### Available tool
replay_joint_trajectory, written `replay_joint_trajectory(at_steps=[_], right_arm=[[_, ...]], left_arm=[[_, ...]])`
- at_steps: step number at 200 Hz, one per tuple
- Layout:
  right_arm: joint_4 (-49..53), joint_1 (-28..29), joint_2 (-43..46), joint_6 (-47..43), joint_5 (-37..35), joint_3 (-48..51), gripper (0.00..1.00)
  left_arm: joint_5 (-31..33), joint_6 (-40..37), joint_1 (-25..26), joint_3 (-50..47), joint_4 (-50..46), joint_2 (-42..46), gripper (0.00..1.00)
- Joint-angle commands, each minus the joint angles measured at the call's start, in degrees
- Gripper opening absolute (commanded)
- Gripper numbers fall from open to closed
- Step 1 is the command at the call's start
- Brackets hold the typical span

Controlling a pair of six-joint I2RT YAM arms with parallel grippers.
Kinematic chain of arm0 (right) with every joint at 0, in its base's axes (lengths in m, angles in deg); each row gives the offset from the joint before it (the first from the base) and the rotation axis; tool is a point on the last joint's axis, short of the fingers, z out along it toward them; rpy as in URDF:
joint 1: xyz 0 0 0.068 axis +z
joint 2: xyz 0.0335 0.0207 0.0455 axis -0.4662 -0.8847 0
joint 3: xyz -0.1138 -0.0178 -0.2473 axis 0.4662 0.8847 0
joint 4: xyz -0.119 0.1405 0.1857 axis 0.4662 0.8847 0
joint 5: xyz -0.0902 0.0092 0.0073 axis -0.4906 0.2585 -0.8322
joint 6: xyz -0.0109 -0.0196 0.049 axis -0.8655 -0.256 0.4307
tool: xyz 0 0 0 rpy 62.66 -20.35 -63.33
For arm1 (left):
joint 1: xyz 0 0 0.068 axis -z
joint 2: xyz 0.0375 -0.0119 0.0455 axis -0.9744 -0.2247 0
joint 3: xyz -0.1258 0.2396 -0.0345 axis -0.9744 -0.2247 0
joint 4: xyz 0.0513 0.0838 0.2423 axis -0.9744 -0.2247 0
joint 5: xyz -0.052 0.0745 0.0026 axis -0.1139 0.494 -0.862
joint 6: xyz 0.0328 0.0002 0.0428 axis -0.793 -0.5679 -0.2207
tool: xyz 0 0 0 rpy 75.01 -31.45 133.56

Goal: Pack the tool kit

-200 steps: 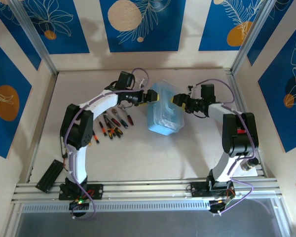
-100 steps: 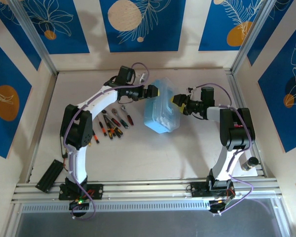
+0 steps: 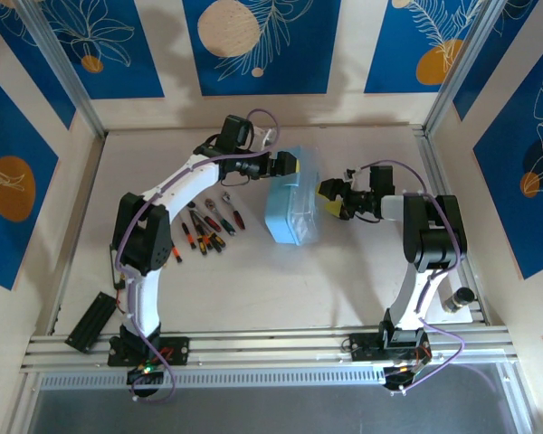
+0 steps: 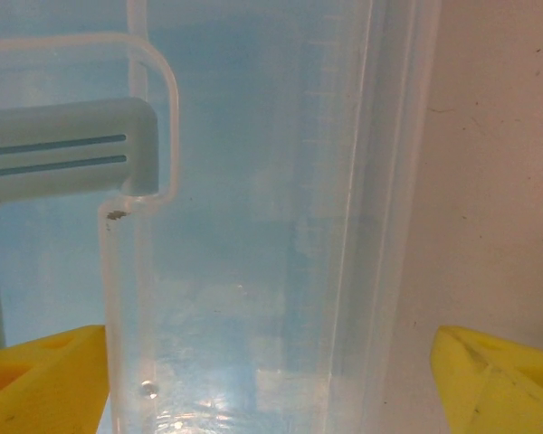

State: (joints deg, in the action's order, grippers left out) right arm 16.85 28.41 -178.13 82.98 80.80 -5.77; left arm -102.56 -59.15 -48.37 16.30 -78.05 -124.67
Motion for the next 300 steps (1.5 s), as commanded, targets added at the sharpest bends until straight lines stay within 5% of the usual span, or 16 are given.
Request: replay_joint_trajectory(at_steps=[1, 24, 105, 151, 300], right_arm=[[6.3, 0.4, 0.5, -3.2, -1.7, -1.0, 0.91], [12.3, 0.1, 2.8, -5.6, -4.5, -2.9, 1.00], [34.5, 0.0, 11.9, -14.0, -17.0, -12.3, 1.00], [37.8, 3.5, 12.7, -13.8, -18.6, -18.2, 0.74], [33.5, 9.6, 3.8, -6.2, -17.2, -24.8, 0.43]], left_arm=[[-1.2, -1.1, 1.2, 1.0, -3.2, -0.1, 1.00], [-0.9, -1.5, 1.3, 1.5, -4.0, 0.0, 1.00], [4.0, -5.7, 1.2, 6.1, -12.2, 0.4, 1.00], [3.6, -5.6, 1.2, 7.1, -14.1, 0.5, 1.00], [0.7, 0.3, 3.1, 3.2, -7.8, -0.8, 1.00]])
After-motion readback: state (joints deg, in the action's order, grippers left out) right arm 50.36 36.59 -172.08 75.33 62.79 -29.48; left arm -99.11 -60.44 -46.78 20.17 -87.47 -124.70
